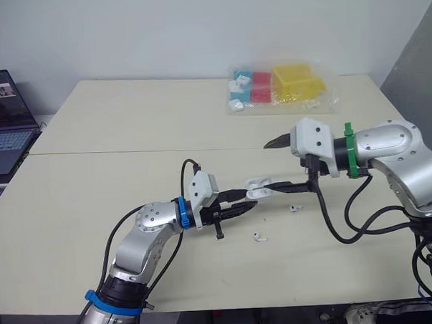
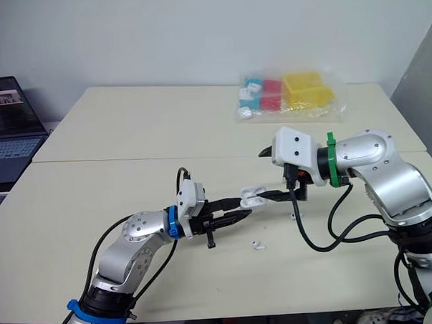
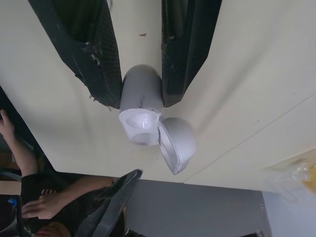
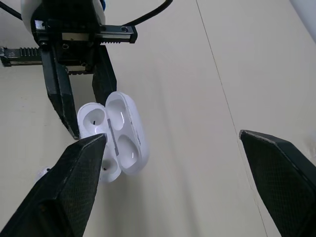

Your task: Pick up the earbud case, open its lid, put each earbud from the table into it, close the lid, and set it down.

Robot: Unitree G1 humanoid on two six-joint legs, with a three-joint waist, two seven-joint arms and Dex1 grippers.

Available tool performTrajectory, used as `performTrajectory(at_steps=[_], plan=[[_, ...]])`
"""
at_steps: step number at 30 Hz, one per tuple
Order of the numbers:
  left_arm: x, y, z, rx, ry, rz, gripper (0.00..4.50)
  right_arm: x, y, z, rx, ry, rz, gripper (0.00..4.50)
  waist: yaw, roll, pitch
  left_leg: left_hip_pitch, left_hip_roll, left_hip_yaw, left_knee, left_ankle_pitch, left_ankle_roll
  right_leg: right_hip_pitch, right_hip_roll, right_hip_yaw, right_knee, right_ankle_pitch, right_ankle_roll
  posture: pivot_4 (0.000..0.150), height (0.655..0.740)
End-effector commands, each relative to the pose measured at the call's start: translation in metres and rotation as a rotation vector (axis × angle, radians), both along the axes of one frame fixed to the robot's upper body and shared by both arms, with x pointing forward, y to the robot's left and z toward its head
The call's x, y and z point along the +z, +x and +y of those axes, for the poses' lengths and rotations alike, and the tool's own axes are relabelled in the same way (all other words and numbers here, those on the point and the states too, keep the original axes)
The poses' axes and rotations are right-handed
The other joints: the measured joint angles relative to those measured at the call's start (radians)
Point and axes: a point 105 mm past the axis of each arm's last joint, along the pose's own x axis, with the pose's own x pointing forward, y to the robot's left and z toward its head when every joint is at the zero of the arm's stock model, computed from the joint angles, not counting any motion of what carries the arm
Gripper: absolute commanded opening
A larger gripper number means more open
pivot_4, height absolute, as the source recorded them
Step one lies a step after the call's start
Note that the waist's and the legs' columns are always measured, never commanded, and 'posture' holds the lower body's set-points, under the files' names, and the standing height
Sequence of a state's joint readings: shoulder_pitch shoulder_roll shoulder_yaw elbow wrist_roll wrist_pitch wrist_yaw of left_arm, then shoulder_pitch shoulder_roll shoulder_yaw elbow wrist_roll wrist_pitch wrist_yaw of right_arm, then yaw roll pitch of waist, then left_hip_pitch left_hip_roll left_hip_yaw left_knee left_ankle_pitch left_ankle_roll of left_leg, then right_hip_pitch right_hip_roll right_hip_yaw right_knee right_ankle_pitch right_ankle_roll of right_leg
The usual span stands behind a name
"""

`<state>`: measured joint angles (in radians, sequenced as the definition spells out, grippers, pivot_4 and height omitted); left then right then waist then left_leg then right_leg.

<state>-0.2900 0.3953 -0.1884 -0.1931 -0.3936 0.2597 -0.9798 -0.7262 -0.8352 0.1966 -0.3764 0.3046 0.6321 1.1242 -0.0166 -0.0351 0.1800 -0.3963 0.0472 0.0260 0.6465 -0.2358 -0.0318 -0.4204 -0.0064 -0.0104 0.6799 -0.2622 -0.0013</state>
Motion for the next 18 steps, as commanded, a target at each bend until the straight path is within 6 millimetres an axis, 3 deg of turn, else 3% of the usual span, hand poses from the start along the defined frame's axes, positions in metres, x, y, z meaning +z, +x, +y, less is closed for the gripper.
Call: performTrajectory(at_steps=[1, 5, 10, 18], plan=[[0.010, 0.005, 0.005, 0.054, -0.044, -0.037, 0.78, 0.019, -0.010, -0.013, -0.008, 0.033, -0.006, 4.50, 0.001, 0.000, 0.000, 0.000, 0.000, 0.000, 0.000, 0.000, 0.000, 0.000, 0.000, 0.000, 0.000, 0.000, 0.000, 0.150, 0.7400], [0.014, 0.015, 0.015, 0.147, -0.082, -0.048, 0.78, 0.018, -0.018, -0.033, -0.064, 0.026, 0.049, 4.50, 0.012, 0.000, 0.000, 0.000, 0.000, 0.000, 0.000, 0.000, 0.000, 0.000, 0.000, 0.000, 0.000, 0.000, 0.000, 0.150, 0.7400], [0.013, 0.016, 0.031, 0.229, -0.047, -0.144, 0.78, -0.041, -0.026, -0.051, -0.164, -0.120, 0.154, 4.50, 0.013, -0.001, -0.001, 0.000, 0.000, 0.000, -0.001, 0.000, 0.000, 0.000, 0.000, 0.000, -0.001, 0.000, 0.000, 0.150, 0.7400], [0.014, 0.014, 0.034, 0.244, -0.037, -0.194, 0.78, -0.090, -0.001, -0.048, -0.179, -0.250, 0.212, 4.50, 0.008, 0.000, 0.000, 0.002, 0.000, 0.001, 0.000, 0.001, 0.001, 0.001, 0.001, 0.001, 0.000, 0.003, 0.000, 0.150, 0.7400]])
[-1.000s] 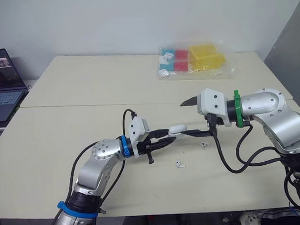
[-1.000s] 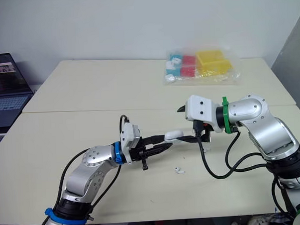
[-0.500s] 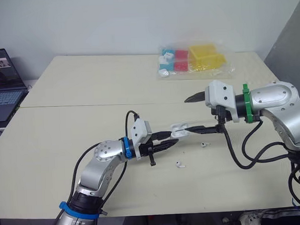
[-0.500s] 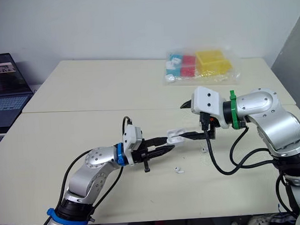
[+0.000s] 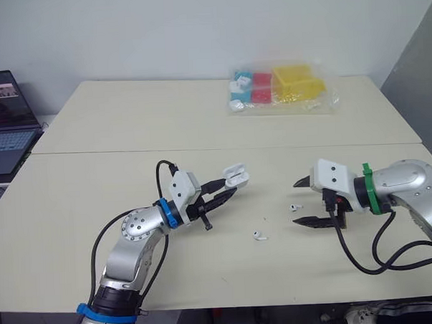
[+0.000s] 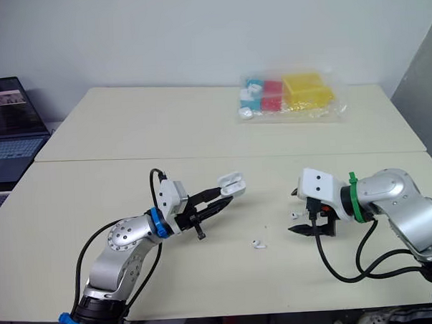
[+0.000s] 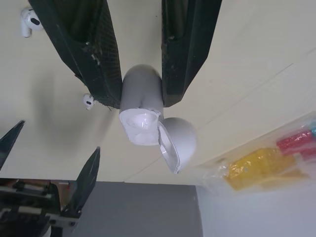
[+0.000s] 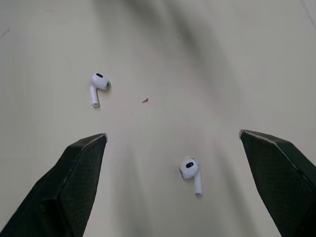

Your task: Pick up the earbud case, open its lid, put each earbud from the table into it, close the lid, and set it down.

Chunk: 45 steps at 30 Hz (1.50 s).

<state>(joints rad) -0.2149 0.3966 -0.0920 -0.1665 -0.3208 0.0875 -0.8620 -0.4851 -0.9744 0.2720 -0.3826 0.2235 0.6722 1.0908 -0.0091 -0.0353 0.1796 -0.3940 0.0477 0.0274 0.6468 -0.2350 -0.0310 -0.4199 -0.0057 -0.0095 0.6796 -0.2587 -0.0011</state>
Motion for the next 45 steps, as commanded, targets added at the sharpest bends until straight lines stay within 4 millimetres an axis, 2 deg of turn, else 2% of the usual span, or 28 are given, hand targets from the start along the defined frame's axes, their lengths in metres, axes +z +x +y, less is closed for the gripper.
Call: performTrajectory(at_steps=[1, 8, 14, 18, 23, 27, 31, 34, 40, 43, 45], plan=[[0.012, -0.002, 0.000, 0.002, -0.009, -0.066, 0.78, -0.015, 0.010, -0.001, 0.024, -0.063, 0.005, 4.50, 0.001, 0.000, 0.000, 0.000, 0.000, 0.000, 0.000, 0.000, 0.000, 0.000, 0.000, 0.000, 0.000, 0.000, 0.000, 0.150, 0.7400], [0.009, -0.007, 0.000, 0.008, -0.005, -0.057, 0.78, -0.032, 0.026, -0.009, 0.039, -0.088, 0.063, 4.50, 0.004, 0.000, 0.000, -0.003, 0.000, 0.000, 0.000, 0.000, 0.000, -0.001, 0.000, 0.000, -0.002, 0.000, 0.000, 0.150, 0.7400], [0.010, -0.007, 0.000, 0.015, -0.003, -0.060, 0.78, -0.039, 0.028, -0.020, 0.038, -0.119, 0.110, 4.50, 0.005, 0.000, 0.000, -0.003, 0.000, 0.000, 0.000, 0.000, 0.000, -0.001, 0.000, 0.000, -0.002, 0.000, 0.000, 0.150, 0.7400], [0.010, -0.006, 0.000, 0.016, -0.002, -0.062, 0.78, -0.040, 0.029, -0.015, 0.025, -0.076, 0.138, 3.60, 0.002, 0.000, 0.000, -0.002, 0.000, 0.000, 0.000, 0.000, 0.000, -0.001, 0.000, 0.000, -0.001, 0.000, 0.000, 0.150, 0.7400], [0.010, -0.006, -0.002, 0.009, -0.003, -0.061, 0.78, -0.043, 0.029, -0.014, 0.015, -0.064, 0.155, 1.70, 0.003, 0.000, 0.000, -0.002, 0.001, 0.000, 0.000, 0.000, 0.000, -0.001, 0.001, 0.000, -0.001, 0.000, 0.000, 0.150, 0.7400], [0.009, -0.006, -0.003, 0.007, 0.000, -0.062, 0.78, -0.044, 0.029, -0.016, 0.013, -0.071, 0.154, 0.46, 0.003, 0.000, 0.000, -0.002, 0.000, 0.000, 0.000, 0.000, 0.000, -0.001, 0.001, 0.000, -0.001, 0.000, 0.000, 0.150, 0.7400], [0.008, -0.006, -0.004, 0.005, 0.003, -0.061, 0.78, -0.041, 0.026, -0.017, 0.021, -0.076, 0.148, 0.45, 0.004, 0.000, 0.000, -0.002, 0.000, 0.000, 0.000, 0.000, 0.000, -0.001, 0.001, 0.000, -0.001, 0.000, 0.000, 0.150, 0.7400], [0.008, -0.007, -0.003, 0.006, 0.005, -0.059, 0.78, -0.034, 0.013, -0.023, 0.059, -0.115, 0.135, 0.45, 0.006, 0.000, 0.000, -0.002, 0.000, 0.000, 0.000, 0.000, 0.000, -0.001, 0.001, 0.000, -0.001, 0.000, 0.000, 0.150, 0.7400], [0.007, -0.010, -0.001, 0.020, 0.005, -0.057, 0.78, -0.033, -0.015, -0.062, 0.059, -0.275, 0.132, 0.45, 0.010, 0.000, 0.000, -0.003, 0.000, 0.000, 0.000, 0.000, 0.000, -0.001, -0.001, -0.001, -0.003, 0.000, 0.000, 0.150, 0.7400], [0.006, -0.012, -0.001, 0.026, 0.002, -0.052, 0.78, -0.040, -0.026, -0.095, -0.004, -0.369, 0.161, 0.45, 0.008, 0.000, 0.000, -0.002, 0.000, 0.001, 0.000, 0.000, 0.000, 0.000, -0.001, 0.000, -0.002, 0.000, 0.000, 0.150, 0.7400], [0.005, -0.012, -0.001, 0.029, 0.001, -0.049, 0.78, -0.044, -0.030, -0.109, -0.033, -0.403, 0.176, 0.45, 0.007, 0.000, 0.000, -0.002, 0.000, 0.001, 0.000, 0.000, 0.000, 0.000, -0.001, 0.000, -0.002, 0.000, 0.000, 0.150, 0.7400]])
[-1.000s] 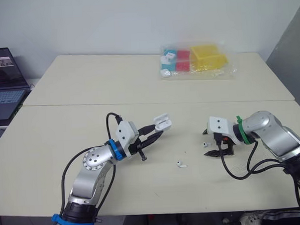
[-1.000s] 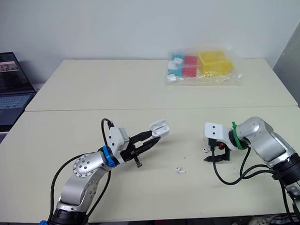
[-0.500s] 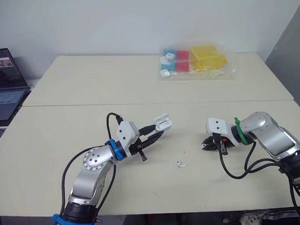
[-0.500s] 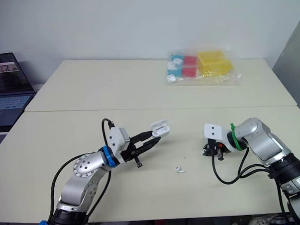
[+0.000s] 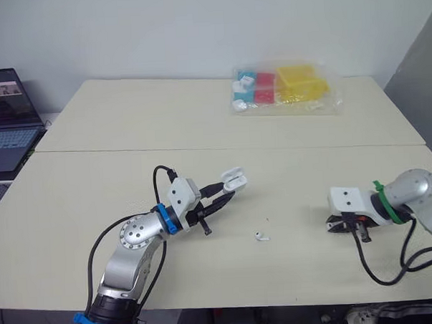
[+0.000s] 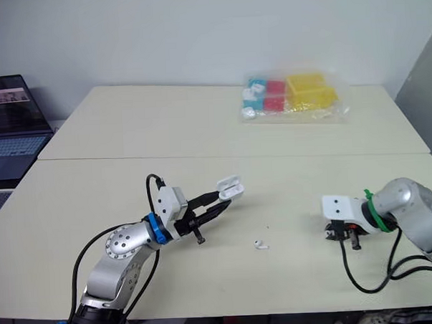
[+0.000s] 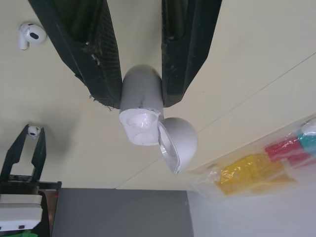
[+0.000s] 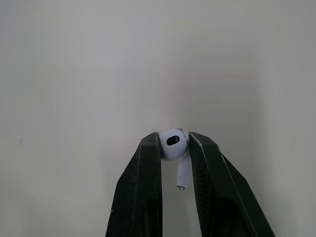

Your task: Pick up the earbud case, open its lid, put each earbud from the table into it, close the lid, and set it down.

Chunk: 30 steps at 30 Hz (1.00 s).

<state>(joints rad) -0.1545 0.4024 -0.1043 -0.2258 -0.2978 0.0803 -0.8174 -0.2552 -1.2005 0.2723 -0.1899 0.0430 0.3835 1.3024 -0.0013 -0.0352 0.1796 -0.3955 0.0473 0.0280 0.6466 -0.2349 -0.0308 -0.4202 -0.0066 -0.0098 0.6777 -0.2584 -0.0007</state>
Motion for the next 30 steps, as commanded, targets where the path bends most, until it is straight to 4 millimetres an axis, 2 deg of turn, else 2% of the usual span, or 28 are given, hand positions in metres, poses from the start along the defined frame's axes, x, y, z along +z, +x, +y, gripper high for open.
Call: performTrajectory(at_steps=[1, 4, 8, 9, 12, 15, 19, 21, 25, 30], plan=[[0.009, -0.003, -0.001, -0.004, -0.010, -0.041, 0.78, 0.008, 0.003, -0.018, -0.019, -0.054, -0.064, 0.45, -0.001, 0.000, 0.000, 0.001, 0.000, 0.001, 0.000, 0.000, 0.000, 0.000, 0.000, 0.000, 0.000, 0.000, 0.000, 0.150, 0.7400], [0.009, -0.003, -0.001, -0.005, -0.008, -0.039, 0.78, 0.008, 0.006, -0.015, -0.009, -0.040, -0.090, 0.45, -0.004, 0.000, 0.000, 0.003, 0.000, 0.001, 0.000, 0.000, 0.000, 0.001, 0.001, 0.001, 0.001, 0.000, 0.000, 0.150, 0.7400], [0.009, -0.003, 0.000, -0.002, -0.004, -0.042, 0.78, 0.004, 0.002, -0.011, -0.023, -0.022, -0.037, 0.45, -0.004, 0.000, 0.000, 0.003, 0.001, 0.001, 0.000, 0.000, 0.000, 0.001, 0.001, 0.001, 0.002, 0.000, 0.000, 0.150, 0.7400], [0.009, -0.003, 0.000, -0.002, -0.004, -0.041, 0.78, 0.004, 0.003, -0.012, -0.023, -0.025, -0.042, 1.17, -0.004, 0.000, 0.000, 0.003, 0.001, 0.001, 0.000, 0.000, 0.000, 0.001, 0.001, 0.001, 0.001, 0.000, 0.000, 0.150, 0.7400], [0.007, -0.004, 0.001, 0.003, -0.001, -0.034, 0.78, 0.008, 0.008, -0.009, -0.016, -0.002, -0.092, 2.15, -0.004, 0.000, 0.000, 0.003, 0.001, 0.001, 0.000, 0.000, 0.000, 0.001, 0.001, 0.001, 0.001, 0.000, 0.000, 0.150, 0.7400], [0.006, -0.005, 0.001, 0.006, 0.000, -0.028, 0.78, 0.015, 0.006, -0.003, -0.014, 0.040, -0.089, 2.17, -0.004, 0.000, 0.000, 0.003, 0.001, 0.001, 0.000, 0.000, 0.000, 0.001, 0.001, 0.002, 0.001, 0.000, -0.001, 0.150, 0.7400], [0.006, -0.005, 0.001, 0.019, 0.002, -0.042, 0.78, 0.042, -0.002, 0.002, -0.005, 0.068, -0.110, 2.17, -0.001, 0.001, 0.000, 0.002, 0.001, 0.001, 0.000, 0.000, 0.000, 0.001, 0.001, 0.001, 0.001, 0.000, -0.001, 0.150, 0.7400], [0.005, -0.005, 0.002, 0.025, 0.001, -0.036, 0.78, 0.049, -0.008, 0.002, -0.019, 0.060, -0.109, 2.17, 0.000, 0.001, 0.000, 0.002, 0.000, 0.001, 0.000, 0.000, 0.000, 0.001, 0.001, 0.001, 0.001, 0.000, -0.001, 0.150, 0.7400], [0.004, -0.006, 0.003, 0.035, 0.004, -0.030, 0.78, 0.044, -0.013, -0.011, -0.112, -0.105, -0.121, 2.17, 0.000, 0.001, 0.000, 0.002, 0.001, 0.001, 0.000, 0.000, 0.000, 0.001, 0.000, 0.001, 0.000, 0.000, -0.001, 0.150, 0.7400], [0.001, -0.008, 0.000, 0.029, 0.009, -0.023, 0.78, 0.033, -0.014, -0.011, -0.117, -0.148, -0.110, 2.17, -0.001, 0.001, 0.000, 0.002, 0.000, 0.001, 0.000, 0.000, 0.000, 0.000, 0.000, 0.001, 0.000, 0.000, -0.001, 0.150, 0.7400]])
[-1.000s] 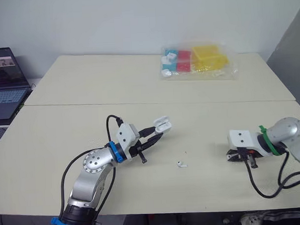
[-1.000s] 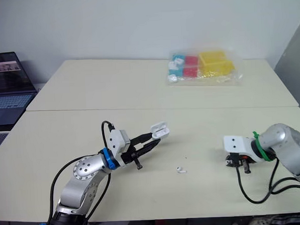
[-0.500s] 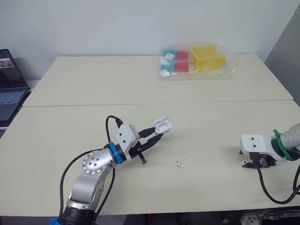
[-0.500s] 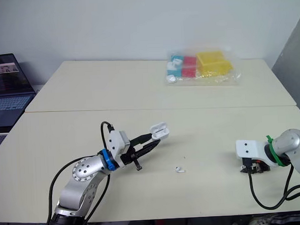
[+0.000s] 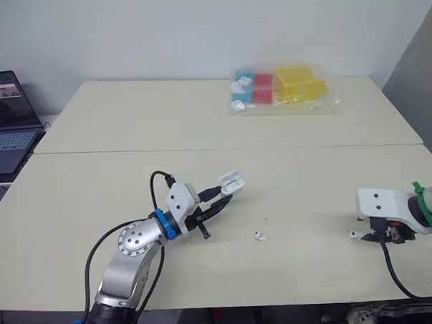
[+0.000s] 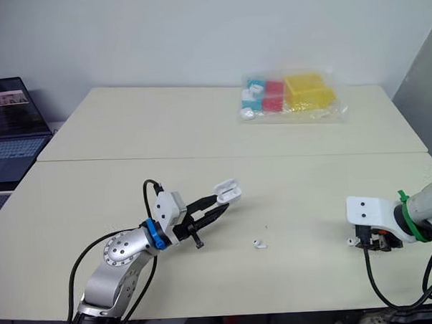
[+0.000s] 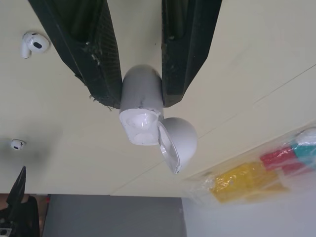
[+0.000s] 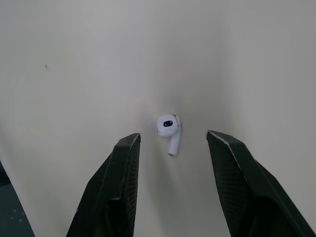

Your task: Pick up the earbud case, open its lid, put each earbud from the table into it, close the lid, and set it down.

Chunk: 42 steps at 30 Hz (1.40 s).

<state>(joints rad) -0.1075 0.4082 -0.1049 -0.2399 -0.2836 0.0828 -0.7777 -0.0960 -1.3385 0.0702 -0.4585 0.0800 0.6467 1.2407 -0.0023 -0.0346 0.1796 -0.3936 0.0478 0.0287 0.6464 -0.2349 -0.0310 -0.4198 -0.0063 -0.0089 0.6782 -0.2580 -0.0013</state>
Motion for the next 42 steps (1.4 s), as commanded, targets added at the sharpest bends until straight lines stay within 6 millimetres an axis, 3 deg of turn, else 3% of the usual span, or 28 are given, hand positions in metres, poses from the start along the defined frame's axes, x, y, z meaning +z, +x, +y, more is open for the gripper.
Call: performTrajectory(at_steps=[1, 9, 26, 29, 32, 33, 37, 42], plan=[[0.010, -0.005, -0.006, -0.024, 0.002, -0.050, 0.78, -0.002, 0.005, -0.003, 0.022, -0.076, -0.040, 2.17, 0.000, 0.000, 0.000, 0.000, 0.000, 0.000, 0.000, 0.000, 0.000, 0.000, 0.000, 0.000, 0.000, 0.000, 0.000, 0.150, 0.7400], [0.009, -0.005, -0.009, -0.028, 0.001, -0.046, 0.78, -0.012, 0.018, 0.003, 0.027, -0.075, -0.044, 2.17, -0.001, 0.000, 0.000, 0.000, 0.000, 0.000, 0.000, 0.000, 0.000, 0.000, 0.000, 0.000, 0.000, 0.000, 0.000, 0.150, 0.7400], [0.005, -0.006, -0.006, -0.018, 0.011, -0.039, 0.78, -0.030, 0.016, 0.000, 0.002, -0.043, 0.062, 2.17, -0.001, 0.000, 0.000, 0.000, 0.000, 0.000, 0.000, 0.000, 0.000, 0.000, 0.000, 0.000, 0.000, 0.000, 0.000, 0.150, 0.7400], [0.006, -0.006, -0.007, -0.021, 0.011, -0.040, 0.78, -0.031, 0.016, 0.001, 0.002, -0.037, 0.074, 1.58, -0.001, 0.000, 0.000, 0.000, 0.000, 0.000, 0.000, 0.000, 0.000, 0.000, 0.000, 0.000, 0.000, 0.000, 0.000, 0.150, 0.7400], [0.006, -0.006, -0.007, -0.022, 0.013, -0.041, 0.78, -0.031, 0.016, 0.000, 0.005, -0.037, 0.078, 0.55, -0.001, 0.000, 0.000, 0.000, 0.000, 0.000, 0.000, 0.000, 0.000, 0.000, 0.000, 0.000, 0.000, 0.000, 0.000, 0.150, 0.7400], [0.006, -0.006, -0.007, -0.023, 0.013, -0.042, 0.78, -0.030, 0.017, 0.001, 0.007, -0.033, 0.075, 0.45, -0.001, 0.000, 0.000, 0.000, 0.000, 0.000, 0.000, 0.000, 0.000, 0.000, 0.000, 0.000, 0.000, 0.000, 0.000, 0.150, 0.7400], [0.013, -0.005, -0.010, -0.031, -0.009, -0.063, 0.78, -0.006, 0.022, 0.017, 0.062, 0.066, 0.008, 0.45, -0.002, 0.000, 0.000, 0.000, 0.000, 0.000, 0.000, 0.000, 0.000, 0.000, 0.000, 0.000, 0.000, 0.000, 0.000, 0.150, 0.7400], [0.025, -0.003, -0.014, -0.020, -0.089, -0.065, 0.78, 0.051, 0.035, 0.068, 0.160, 0.384, -0.182, 0.45, -0.003, -0.001, 0.000, 0.000, 0.000, 0.000, 0.000, 0.000, 0.000, 0.000, 0.001, 0.000, 0.001, 0.000, 0.000, 0.150, 0.7400]])
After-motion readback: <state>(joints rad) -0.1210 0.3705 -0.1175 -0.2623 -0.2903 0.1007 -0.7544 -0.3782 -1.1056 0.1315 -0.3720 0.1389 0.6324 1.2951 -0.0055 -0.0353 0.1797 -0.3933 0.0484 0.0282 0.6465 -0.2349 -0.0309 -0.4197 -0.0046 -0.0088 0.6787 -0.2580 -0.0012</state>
